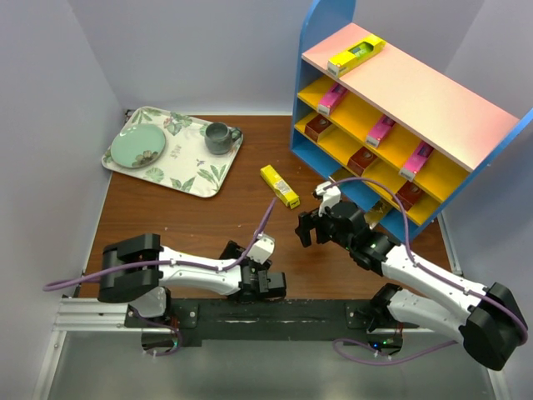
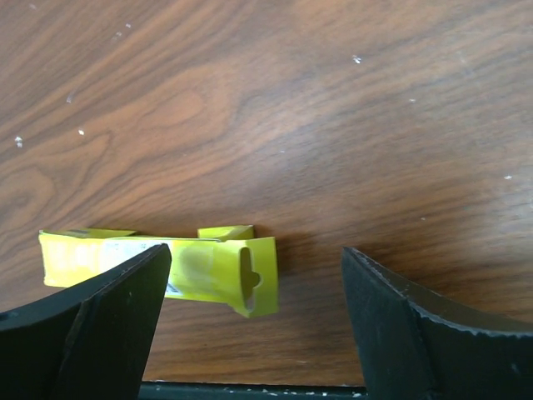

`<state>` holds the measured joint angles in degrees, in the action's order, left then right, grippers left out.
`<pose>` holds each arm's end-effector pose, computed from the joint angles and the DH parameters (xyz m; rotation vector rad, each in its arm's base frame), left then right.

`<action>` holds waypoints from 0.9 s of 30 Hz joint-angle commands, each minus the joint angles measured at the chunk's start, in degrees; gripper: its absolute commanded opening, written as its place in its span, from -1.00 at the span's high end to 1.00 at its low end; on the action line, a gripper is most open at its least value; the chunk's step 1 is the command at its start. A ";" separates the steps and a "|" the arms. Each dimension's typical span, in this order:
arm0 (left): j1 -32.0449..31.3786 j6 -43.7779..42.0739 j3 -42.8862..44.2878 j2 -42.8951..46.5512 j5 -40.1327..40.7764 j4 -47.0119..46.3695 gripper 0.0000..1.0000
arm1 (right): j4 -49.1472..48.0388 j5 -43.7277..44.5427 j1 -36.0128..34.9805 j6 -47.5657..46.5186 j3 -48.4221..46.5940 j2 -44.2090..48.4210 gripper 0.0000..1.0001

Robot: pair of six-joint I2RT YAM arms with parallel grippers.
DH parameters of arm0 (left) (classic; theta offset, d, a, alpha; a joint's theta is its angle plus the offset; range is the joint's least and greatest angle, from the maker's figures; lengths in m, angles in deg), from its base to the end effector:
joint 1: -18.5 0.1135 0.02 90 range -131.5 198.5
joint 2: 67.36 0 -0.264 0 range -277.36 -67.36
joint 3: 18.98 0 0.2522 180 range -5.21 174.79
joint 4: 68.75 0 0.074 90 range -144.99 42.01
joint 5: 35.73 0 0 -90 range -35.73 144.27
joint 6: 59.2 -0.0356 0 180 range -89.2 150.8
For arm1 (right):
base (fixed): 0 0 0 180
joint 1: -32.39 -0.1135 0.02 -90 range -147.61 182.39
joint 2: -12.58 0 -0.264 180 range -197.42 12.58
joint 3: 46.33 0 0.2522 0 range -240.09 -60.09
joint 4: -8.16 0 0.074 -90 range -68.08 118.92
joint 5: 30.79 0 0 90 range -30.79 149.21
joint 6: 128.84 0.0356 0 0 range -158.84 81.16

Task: Place and organize the toothpastes onto the shelf
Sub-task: Pick up the toothpaste from the center of the board.

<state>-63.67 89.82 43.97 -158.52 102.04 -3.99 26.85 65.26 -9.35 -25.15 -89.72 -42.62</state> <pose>0.0592 -0.2367 0.1604 0.4960 2.2878 0.4016 0.1595 0.1373 0.2231 -0.4547 2.0861 0.4674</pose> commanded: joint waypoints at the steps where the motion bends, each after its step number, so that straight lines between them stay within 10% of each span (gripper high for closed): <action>1: -0.18 -0.93 -0.58 -1.57 -1.18 -2.84 -0.73 | -1.85 1.52 -0.28 0.81 0.10 0.88 -0.79; 27: -0.97 12.34 0.04 0.54 -1.98 8.86 -0.50 | -2.20 1.69 -0.19 1.07 0.45 0.80 -0.80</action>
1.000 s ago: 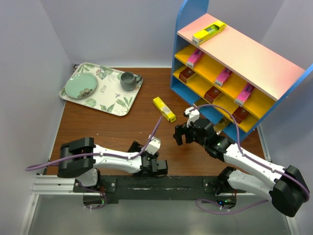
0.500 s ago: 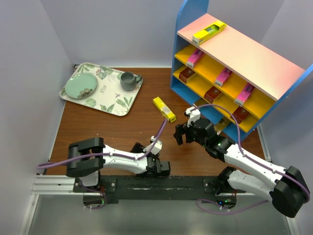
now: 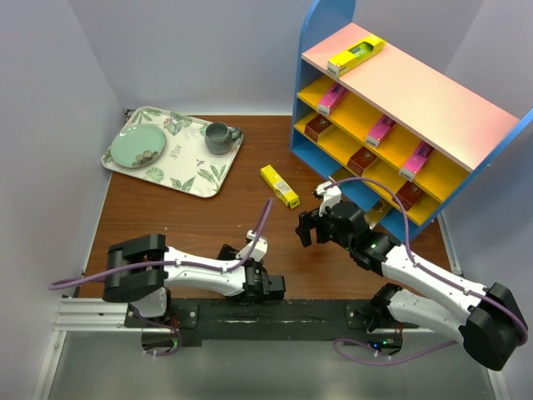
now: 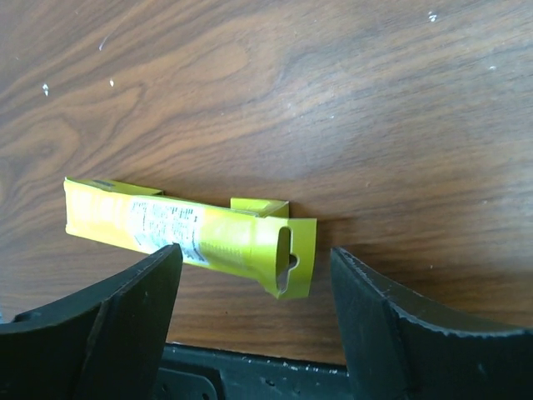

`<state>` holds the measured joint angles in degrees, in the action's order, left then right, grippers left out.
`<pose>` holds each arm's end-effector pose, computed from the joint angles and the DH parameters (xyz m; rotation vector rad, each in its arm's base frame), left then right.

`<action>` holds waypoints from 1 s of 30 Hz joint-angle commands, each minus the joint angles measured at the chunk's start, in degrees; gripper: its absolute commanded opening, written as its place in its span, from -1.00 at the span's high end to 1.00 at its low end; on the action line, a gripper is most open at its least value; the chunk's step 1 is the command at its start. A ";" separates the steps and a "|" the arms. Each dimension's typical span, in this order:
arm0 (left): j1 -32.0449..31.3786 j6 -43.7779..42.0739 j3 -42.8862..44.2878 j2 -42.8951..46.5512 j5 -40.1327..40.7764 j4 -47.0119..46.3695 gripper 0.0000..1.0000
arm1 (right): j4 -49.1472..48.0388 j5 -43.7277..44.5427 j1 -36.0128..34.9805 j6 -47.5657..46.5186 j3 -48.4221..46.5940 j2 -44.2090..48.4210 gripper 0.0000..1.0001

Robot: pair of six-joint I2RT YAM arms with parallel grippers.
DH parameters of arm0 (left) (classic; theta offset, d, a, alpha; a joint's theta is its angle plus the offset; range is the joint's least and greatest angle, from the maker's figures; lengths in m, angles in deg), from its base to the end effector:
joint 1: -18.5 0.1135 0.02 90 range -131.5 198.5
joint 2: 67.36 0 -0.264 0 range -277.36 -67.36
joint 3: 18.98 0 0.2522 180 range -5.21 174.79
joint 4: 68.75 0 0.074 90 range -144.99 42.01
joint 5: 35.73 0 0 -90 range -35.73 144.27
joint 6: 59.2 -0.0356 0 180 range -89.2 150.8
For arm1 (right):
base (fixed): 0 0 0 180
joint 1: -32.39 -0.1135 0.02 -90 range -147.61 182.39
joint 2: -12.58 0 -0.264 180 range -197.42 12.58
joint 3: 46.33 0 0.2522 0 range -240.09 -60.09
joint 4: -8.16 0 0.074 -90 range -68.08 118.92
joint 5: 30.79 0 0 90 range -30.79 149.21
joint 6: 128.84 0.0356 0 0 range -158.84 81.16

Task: Place and organize the toothpastes onto the shelf
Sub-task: Pick up the toothpaste from the center of the board.

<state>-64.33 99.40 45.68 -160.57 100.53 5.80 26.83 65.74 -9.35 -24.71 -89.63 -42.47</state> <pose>0.0547 -0.2289 0.1605 0.4078 2.3313 0.5122 0.1594 0.1368 0.2232 -0.4410 2.0865 0.4642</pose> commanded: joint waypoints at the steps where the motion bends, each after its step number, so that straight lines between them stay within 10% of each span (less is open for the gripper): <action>1: -0.32 2.51 -2.02 2.68 -0.64 -1.64 -0.46 | -2.27 1.21 -0.19 0.72 0.45 0.64 -0.80; 30: -0.23 -1.27 2.72 -1.97 3.14 -1.38 -0.35 | -2.36 1.21 -0.19 0.55 0.36 -0.06 -0.80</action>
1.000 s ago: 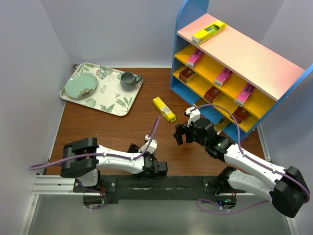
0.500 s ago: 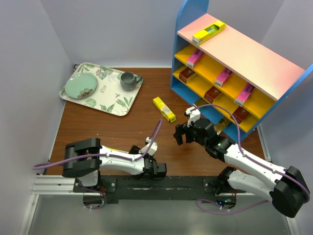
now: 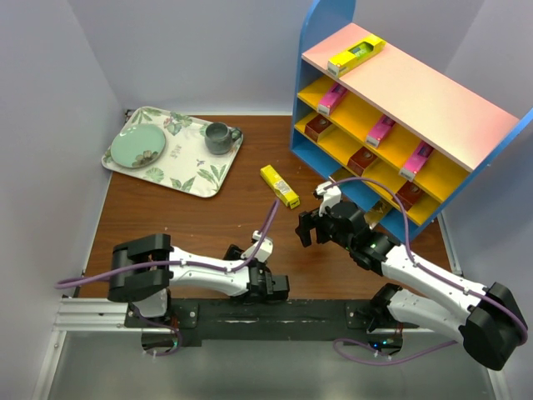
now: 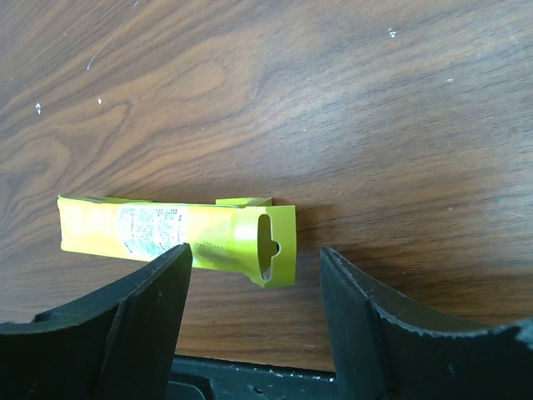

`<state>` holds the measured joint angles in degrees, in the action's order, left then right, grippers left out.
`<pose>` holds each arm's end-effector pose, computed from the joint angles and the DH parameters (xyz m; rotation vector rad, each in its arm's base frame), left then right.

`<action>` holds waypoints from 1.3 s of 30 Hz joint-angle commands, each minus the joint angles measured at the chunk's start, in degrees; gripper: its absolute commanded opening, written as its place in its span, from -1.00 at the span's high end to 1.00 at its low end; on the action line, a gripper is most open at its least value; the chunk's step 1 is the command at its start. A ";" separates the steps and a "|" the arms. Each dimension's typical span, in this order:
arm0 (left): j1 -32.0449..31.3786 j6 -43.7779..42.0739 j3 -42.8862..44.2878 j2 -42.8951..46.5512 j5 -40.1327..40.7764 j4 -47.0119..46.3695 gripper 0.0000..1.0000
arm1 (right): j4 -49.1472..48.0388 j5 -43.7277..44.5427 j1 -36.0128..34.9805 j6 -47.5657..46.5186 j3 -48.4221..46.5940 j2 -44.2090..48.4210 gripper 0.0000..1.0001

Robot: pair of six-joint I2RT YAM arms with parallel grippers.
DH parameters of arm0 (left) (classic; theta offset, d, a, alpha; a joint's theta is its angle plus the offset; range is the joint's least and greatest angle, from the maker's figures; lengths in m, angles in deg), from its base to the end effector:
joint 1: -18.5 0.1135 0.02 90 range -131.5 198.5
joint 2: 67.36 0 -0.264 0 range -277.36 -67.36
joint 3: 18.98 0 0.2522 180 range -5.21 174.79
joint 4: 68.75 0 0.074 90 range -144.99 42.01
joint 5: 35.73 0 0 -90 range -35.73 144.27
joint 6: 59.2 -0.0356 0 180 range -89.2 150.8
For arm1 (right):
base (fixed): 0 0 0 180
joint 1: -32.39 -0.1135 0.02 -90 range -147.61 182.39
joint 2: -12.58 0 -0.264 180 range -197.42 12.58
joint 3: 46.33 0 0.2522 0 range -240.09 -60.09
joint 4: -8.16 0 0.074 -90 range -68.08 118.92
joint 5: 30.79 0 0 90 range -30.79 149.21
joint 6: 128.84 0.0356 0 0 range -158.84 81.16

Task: Place and organize the toothpastes onto the shelf
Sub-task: Pick up the toothpaste from the center of the board.

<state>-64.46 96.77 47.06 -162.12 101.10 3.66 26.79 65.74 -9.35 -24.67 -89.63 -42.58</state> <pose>0.0557 -0.2391 0.1589 0.4467 2.3170 0.4948 0.1596 0.1369 0.2229 -0.4406 2.0878 0.4641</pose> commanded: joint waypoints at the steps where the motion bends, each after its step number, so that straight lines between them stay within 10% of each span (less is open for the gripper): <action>1: -0.10 1.35 1.08 -0.77 2.39 0.50 -0.35 | -2.23 1.21 -0.19 0.42 0.36 -0.04 -0.80; 13: 1.22 -2.78 -2.09 -2.27 -0.07 -6.27 -0.23 | -2.05 1.21 -0.19 0.59 0.36 0.05 -0.80; 39: 3.41 -8.49 2.66 4.67 0.02 -4.86 0.86 | -1.87 0.68 -0.19 0.77 1.33 1.81 -0.80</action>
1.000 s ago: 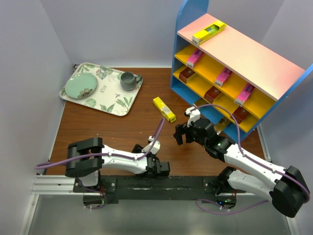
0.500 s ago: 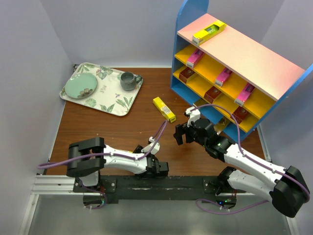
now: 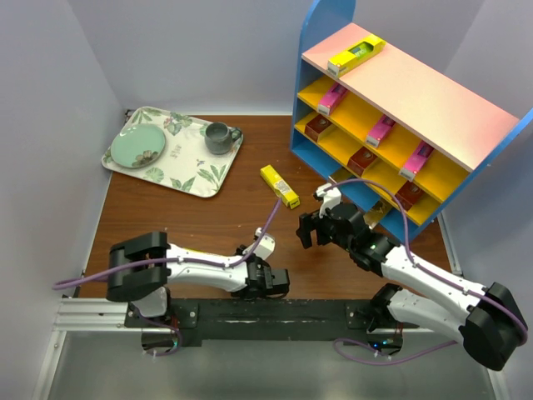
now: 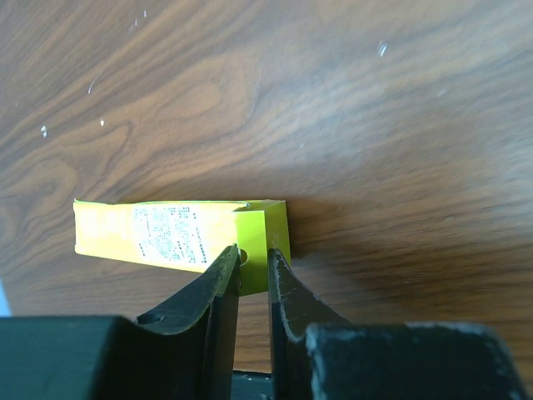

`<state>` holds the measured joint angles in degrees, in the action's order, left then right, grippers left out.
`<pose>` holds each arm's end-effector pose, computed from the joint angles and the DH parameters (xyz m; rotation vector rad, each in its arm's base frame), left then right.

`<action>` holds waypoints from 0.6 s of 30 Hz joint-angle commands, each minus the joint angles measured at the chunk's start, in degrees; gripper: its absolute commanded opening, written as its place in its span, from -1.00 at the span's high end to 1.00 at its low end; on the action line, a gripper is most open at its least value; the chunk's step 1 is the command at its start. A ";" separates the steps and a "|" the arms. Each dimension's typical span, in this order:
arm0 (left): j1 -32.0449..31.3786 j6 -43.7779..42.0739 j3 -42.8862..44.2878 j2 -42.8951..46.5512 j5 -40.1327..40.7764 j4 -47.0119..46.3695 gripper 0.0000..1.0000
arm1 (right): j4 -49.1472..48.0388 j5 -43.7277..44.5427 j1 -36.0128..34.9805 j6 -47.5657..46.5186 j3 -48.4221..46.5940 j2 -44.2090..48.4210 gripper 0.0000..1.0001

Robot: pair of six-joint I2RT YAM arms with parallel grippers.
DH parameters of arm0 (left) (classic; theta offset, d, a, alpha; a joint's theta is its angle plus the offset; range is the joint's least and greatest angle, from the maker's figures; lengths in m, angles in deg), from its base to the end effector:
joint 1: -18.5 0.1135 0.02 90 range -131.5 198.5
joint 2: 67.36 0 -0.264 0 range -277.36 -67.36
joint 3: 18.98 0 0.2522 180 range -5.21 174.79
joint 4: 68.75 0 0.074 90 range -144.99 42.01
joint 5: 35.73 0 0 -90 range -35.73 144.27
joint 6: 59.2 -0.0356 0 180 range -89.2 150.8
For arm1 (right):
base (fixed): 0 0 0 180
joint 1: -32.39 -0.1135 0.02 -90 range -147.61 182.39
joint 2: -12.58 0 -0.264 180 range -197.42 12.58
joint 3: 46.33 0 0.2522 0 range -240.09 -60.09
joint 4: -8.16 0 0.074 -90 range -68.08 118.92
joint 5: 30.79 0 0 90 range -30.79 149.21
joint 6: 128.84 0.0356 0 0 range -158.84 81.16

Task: Place and organize the toothpastes onto the shelf
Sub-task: Pick up the toothpaste from the center of the board.

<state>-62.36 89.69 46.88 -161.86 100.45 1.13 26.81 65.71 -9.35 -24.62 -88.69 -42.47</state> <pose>0.0647 -0.2402 0.1582 0.5285 2.3253 0.5163 0.1580 0.1356 0.2176 -0.4442 2.1019 0.4583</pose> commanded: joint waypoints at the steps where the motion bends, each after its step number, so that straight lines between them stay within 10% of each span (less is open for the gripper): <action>1: 1.75 -2.54 3.01 5.98 0.76 -2.76 0.90 | -1.90 0.36 -0.19 0.81 0.47 1.87 -0.80; 18: 16.95 -19.16 2.14 33.93 -10.48 -22.71 1.00 | -16.65 -16.33 -0.28 -0.07 5.74 3.19 -0.81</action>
<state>-49.42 75.70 48.59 -132.75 95.13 -11.37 18.79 56.29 -9.35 -24.54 -84.54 -40.11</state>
